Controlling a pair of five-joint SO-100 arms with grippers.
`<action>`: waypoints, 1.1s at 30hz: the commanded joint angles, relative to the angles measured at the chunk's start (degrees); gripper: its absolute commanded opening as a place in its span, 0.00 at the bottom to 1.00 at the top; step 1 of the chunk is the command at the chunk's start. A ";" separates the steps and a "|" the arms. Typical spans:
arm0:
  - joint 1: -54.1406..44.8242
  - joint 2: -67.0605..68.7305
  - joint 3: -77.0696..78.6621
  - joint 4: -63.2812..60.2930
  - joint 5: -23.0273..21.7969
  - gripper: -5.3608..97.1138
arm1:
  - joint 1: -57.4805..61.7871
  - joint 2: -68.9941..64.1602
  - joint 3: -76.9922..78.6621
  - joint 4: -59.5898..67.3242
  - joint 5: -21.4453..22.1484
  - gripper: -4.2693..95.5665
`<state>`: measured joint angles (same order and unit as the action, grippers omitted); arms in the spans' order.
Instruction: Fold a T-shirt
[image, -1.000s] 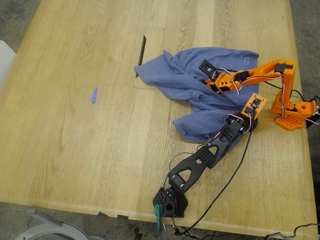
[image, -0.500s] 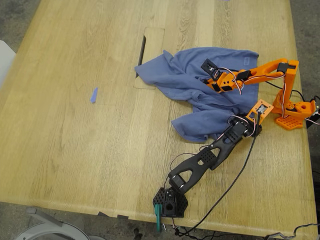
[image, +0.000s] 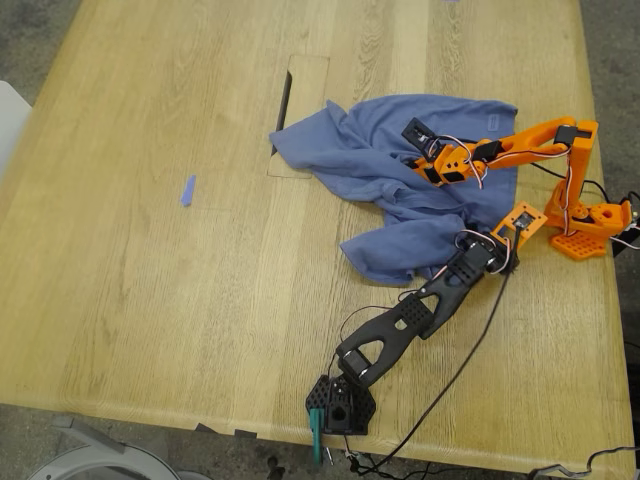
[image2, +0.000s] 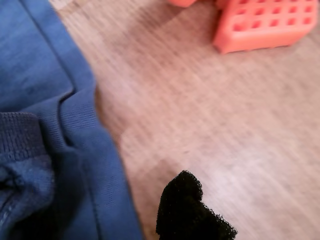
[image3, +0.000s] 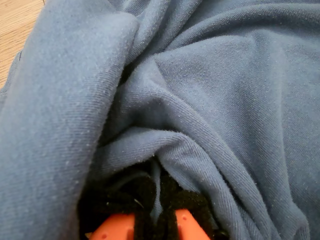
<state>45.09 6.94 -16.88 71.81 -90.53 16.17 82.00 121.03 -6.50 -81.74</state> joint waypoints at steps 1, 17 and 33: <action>-2.90 1.14 -1.85 -0.88 2.72 0.60 | -0.62 2.20 -1.67 0.35 -0.44 0.04; -2.55 -6.50 -1.85 1.14 8.61 0.46 | -0.70 2.81 -0.35 -0.44 -0.44 0.04; -3.08 -7.91 -1.67 6.68 9.32 0.13 | -1.41 4.04 -0.18 -0.18 -0.53 0.04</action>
<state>42.80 0.00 -17.05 75.76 -81.83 15.29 82.44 121.03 -6.50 -81.74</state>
